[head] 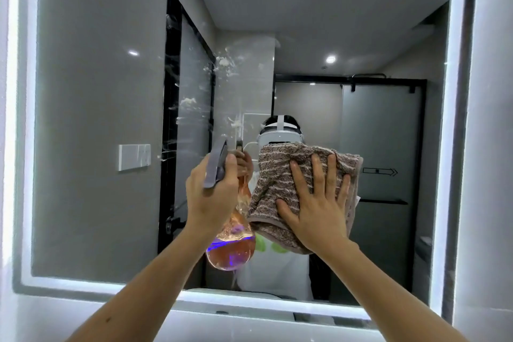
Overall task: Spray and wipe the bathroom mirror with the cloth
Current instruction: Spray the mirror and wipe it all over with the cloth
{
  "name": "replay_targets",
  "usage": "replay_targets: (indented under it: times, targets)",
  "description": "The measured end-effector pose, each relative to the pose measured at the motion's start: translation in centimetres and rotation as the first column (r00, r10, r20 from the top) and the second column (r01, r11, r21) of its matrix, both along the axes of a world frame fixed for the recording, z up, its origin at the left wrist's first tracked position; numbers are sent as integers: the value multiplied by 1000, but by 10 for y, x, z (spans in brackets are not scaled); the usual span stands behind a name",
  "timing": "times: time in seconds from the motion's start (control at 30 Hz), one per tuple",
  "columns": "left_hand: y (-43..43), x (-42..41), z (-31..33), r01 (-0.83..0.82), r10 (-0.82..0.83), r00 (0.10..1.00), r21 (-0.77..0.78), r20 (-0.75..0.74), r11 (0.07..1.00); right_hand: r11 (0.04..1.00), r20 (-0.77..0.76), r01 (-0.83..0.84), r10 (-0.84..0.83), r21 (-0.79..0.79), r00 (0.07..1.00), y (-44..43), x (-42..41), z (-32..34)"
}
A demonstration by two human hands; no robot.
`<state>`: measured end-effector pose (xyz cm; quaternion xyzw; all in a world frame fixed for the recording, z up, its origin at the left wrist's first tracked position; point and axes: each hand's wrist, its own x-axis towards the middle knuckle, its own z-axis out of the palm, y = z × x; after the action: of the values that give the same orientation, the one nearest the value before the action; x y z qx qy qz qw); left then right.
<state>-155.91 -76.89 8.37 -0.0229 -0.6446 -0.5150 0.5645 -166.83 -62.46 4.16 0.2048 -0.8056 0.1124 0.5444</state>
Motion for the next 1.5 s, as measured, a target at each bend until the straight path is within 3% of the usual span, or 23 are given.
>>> replay_targets:
  times: [0.43,0.7,0.9,1.1,1.23,1.5]
  targets:
    - [1,0,31,133,-150,979,125,139,983,1000,-38,4,-4,-4,999,0,-3,-1]
    - [1,-10,39,122,-145,958,109,246,987,1000,-55,-9,7,-30,998,-3,-3,-1]
    - [2,-7,39,93,-120,964,123,237,988,999,-56,-22,20,-39,998,-3,-4,-1]
    - [0,-5,40,192,-211,949,101,234,976,997,-41,-54,52,-63,998,-5,-1,2]
    - [-1,1,43,148,-159,963,67,219,987,995,-5,-82,82,-65,997,-7,1,7]
    - [-34,5,34,143,-148,965,37,215,989,985,50,-154,150,80,987,-34,12,39]
